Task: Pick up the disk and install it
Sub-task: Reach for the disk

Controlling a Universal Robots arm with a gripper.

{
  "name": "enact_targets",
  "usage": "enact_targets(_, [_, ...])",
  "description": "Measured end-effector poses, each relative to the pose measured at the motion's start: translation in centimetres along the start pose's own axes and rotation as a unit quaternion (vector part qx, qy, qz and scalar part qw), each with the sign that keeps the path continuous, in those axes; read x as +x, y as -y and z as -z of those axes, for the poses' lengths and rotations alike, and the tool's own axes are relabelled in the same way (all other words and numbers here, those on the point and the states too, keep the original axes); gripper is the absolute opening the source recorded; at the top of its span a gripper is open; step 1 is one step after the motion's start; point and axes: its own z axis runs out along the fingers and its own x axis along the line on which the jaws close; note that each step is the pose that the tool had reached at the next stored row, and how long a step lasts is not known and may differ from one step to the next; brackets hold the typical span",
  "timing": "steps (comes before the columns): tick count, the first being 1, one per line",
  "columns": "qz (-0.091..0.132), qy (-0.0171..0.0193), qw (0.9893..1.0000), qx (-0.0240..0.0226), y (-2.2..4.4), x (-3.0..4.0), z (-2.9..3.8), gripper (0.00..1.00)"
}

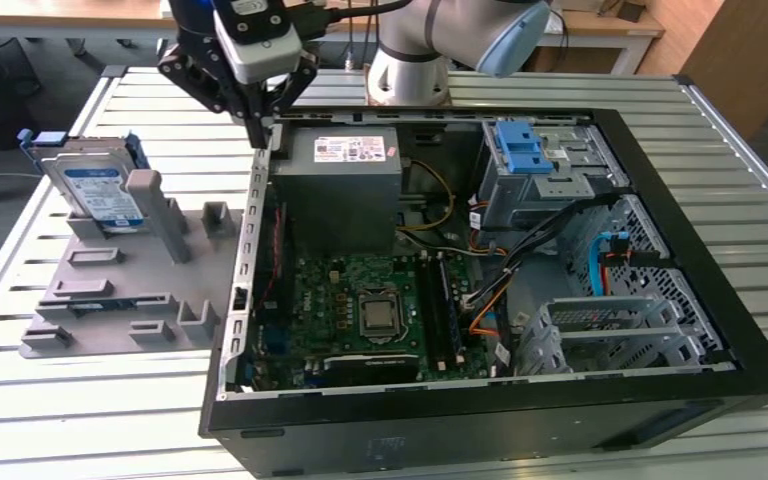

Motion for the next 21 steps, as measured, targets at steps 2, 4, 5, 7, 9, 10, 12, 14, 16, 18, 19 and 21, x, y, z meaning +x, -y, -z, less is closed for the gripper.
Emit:
enact_targets(2, [0.000,0.0000,1.0000,0.0000,0.00,0.03,-0.01,0.11])
enact_targets(4, [0.000,0.0000,1.0000,0.0000,0.01,0.07,-0.02,0.11])
enact_targets(5, [0.000,0.0000,1.0000,0.0000,0.01,0.09,-0.02,0.11])
enact_targets(7, [0.000,0.0000,1.0000,0.0000,0.01,0.15,-0.03,0.11])
enact_targets(9, [0.000,0.0000,1.0000,0.0000,0.02,0.19,-0.04,0.11])
enact_targets(10, [0.000,-0.0001,1.0000,0.0001,0.02,0.20,-0.04,0.11])
enact_targets(12, [0.000,0.0000,1.0000,0.0000,0.02,0.23,-0.06,0.11])
enact_targets(14, [0.000,0.0000,1.0000,0.0000,0.04,0.44,-0.11,0.11])
enact_targets(16, [0.000,-0.0001,1.0000,0.0000,0.04,0.49,-0.12,0.11])
enact_targets(18, [0.000,-0.0001,1.0000,0.0000,0.05,0.55,-0.14,0.11])
enact_targets(19, [0.000,-0.0001,1.0000,0.0000,0.05,0.58,-0.15,0.11])
enact_targets(21, [0.000,-0.0001,1.0000,0.0000,0.06,0.64,-0.16,0.11])
